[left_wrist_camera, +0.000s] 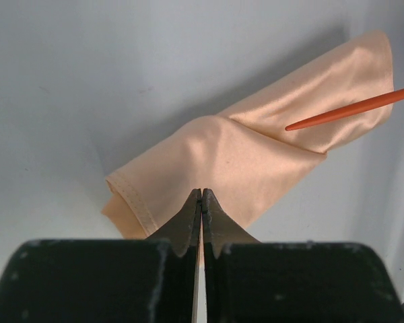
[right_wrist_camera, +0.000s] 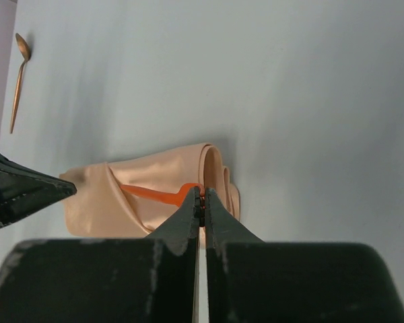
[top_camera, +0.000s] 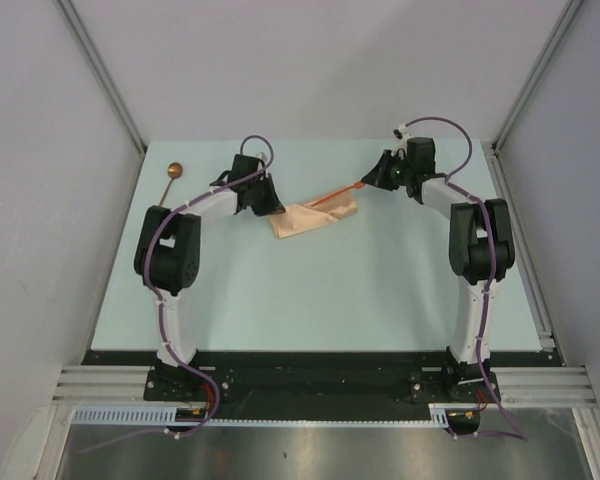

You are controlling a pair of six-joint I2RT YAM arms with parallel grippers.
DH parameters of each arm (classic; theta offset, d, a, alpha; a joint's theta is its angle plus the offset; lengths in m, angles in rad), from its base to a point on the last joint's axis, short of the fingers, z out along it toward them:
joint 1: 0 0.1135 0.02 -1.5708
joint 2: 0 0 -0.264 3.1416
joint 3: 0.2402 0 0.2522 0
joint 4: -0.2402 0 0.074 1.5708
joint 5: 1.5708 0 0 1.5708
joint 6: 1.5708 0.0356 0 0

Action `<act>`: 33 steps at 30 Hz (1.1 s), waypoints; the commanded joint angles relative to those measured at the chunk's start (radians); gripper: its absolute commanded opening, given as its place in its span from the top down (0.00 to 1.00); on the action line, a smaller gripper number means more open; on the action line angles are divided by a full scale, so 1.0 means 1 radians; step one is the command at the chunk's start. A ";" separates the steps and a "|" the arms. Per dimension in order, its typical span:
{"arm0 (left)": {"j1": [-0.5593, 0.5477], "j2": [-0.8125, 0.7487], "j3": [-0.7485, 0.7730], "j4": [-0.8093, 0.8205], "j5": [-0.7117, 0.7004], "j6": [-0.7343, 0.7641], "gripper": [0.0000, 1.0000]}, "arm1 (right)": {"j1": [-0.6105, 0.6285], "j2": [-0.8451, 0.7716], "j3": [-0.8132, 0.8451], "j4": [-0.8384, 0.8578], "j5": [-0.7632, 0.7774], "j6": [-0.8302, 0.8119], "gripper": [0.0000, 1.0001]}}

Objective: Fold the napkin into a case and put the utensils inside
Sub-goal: Insert the fork into the folded napkin.

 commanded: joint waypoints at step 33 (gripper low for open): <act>0.056 0.019 -0.034 0.071 0.009 -0.011 0.99 | 0.106 0.092 0.103 0.024 -0.019 0.049 1.00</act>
